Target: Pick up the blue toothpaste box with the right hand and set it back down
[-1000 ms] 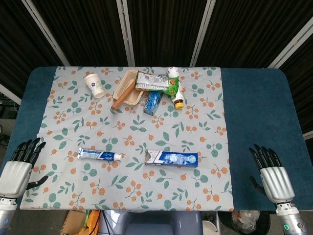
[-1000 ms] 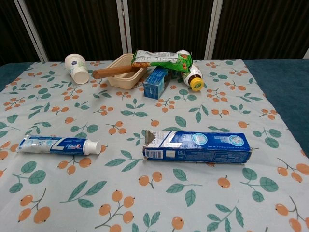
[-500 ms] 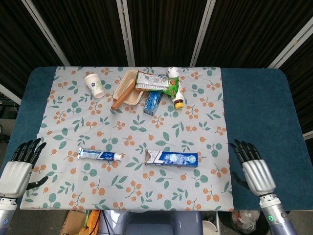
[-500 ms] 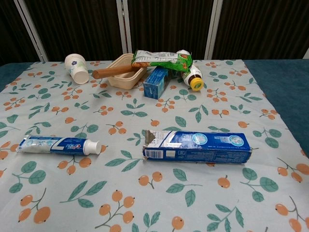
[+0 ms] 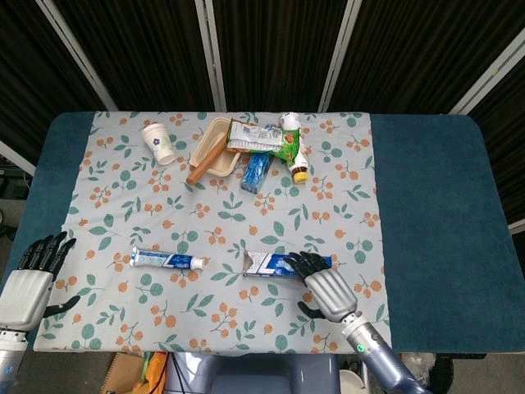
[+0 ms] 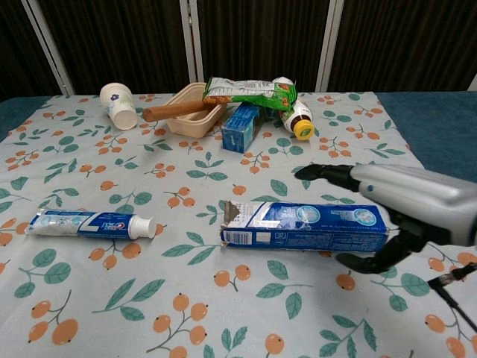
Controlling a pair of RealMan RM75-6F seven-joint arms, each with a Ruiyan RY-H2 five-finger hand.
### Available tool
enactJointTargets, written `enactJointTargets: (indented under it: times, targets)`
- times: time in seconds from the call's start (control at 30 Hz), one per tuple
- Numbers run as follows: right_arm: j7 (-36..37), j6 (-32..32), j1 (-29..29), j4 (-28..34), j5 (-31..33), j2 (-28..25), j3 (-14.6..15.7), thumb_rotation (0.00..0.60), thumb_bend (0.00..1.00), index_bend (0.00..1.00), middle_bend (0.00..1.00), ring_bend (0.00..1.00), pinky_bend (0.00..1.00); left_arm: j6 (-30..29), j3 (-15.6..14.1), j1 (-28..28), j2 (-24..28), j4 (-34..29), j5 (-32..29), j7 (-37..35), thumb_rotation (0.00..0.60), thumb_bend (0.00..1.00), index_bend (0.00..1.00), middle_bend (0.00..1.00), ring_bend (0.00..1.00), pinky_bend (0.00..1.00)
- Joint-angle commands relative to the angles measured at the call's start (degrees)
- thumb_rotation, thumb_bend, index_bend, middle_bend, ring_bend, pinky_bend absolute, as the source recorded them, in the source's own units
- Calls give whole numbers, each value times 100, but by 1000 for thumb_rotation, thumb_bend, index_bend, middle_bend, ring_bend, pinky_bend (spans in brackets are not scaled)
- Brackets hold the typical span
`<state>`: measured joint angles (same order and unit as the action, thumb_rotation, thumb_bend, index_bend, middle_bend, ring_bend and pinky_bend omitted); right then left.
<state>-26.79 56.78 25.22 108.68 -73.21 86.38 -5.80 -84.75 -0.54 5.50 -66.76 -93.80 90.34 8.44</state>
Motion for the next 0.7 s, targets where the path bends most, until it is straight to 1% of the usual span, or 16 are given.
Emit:
enactJointTargets:
  times: [0.03,0.27,0.5,0.57,0.7]
  targets:
    - [-538,-130,374,-406,615,668,-205,600,339,0,89,25,99,25,1,7,18,-16,-21,-27,600,0,0,0,0,70]
    - [-747,-59,601,-801,965,1079,-320,600,339,0,87,11,99,70,8,29,35,-36,-45,-81,600,0,0,0,0,70]
    - [-744,9,787,-1206,1096,1424,-416,600,339,0,87,12,99,145,21,52,62,-63,-120,-148,600,0,0,0,0,70]
    - [-779,-4,833,-1305,1149,1465,-414,600,339,3,94,29,100,163,18,58,69,-79,-128,-146,600,0,0,0,0,70]
    - [-836,27,889,-1492,1252,1568,-383,600,339,112,192,125,157,212,15,71,80,-114,-164,-123,600,0,0,0,0,70]
